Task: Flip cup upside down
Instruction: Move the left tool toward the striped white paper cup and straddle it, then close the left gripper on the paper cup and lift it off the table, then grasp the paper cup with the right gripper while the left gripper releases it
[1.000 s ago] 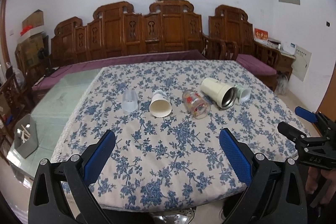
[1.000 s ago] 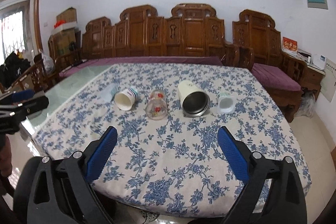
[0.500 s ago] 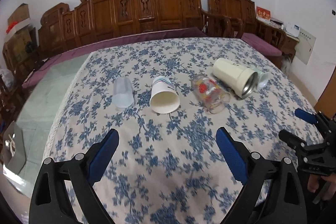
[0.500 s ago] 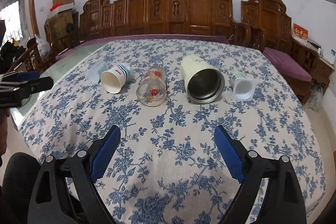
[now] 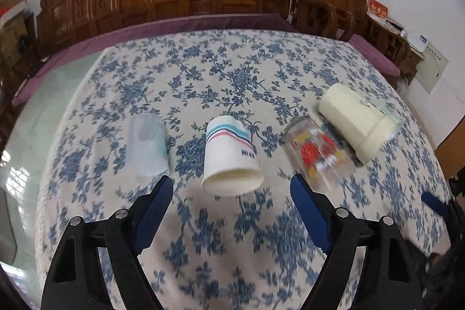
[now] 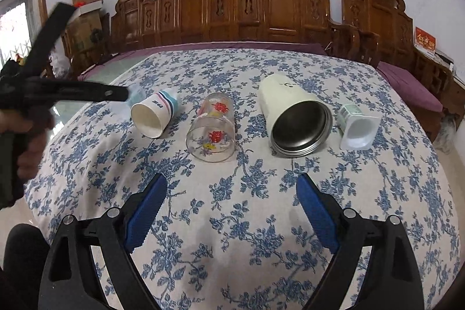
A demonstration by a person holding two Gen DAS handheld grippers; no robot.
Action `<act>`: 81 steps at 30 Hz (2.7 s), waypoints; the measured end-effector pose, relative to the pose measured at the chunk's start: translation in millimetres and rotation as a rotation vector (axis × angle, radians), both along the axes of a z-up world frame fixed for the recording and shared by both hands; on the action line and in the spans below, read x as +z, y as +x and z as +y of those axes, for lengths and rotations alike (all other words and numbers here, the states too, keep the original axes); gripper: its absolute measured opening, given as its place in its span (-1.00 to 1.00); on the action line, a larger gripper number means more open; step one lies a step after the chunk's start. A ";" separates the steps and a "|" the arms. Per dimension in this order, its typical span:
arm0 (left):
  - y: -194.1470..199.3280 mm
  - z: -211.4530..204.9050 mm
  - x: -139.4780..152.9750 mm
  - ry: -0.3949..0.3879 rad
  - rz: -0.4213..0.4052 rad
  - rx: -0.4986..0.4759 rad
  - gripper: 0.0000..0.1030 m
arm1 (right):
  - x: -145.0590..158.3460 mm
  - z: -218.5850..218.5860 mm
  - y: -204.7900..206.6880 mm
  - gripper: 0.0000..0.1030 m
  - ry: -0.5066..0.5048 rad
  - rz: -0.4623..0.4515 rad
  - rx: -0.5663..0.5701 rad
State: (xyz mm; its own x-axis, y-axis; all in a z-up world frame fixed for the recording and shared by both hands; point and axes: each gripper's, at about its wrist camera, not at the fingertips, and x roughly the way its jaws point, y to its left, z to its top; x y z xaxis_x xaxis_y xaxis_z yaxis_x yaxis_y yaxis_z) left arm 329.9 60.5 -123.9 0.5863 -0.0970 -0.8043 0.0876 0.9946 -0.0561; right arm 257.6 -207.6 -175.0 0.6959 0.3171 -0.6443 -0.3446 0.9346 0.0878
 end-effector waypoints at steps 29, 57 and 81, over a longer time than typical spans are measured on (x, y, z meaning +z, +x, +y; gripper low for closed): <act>101.9 -29.2 -68.1 0.220 0.258 -0.003 0.09 | -13.5 -6.4 3.8 0.78 0.016 0.031 0.014; -85.7 -98.0 -45.3 -0.066 0.127 -0.152 0.08 | 4.9 -56.6 -37.7 0.79 0.029 -0.004 -0.109; -162.7 -43.8 1.3 -0.064 -0.166 0.010 0.85 | 25.8 -23.7 -40.4 0.78 0.010 -0.010 -0.061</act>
State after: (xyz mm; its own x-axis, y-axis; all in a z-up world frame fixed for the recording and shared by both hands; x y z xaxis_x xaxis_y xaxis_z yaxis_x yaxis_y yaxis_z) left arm 167.3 16.8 -122.6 0.7116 -0.1384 -0.6888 0.0910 0.9903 -0.1050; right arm 217.2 -231.4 -149.2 0.7205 0.2800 -0.6345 -0.2879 0.9531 0.0937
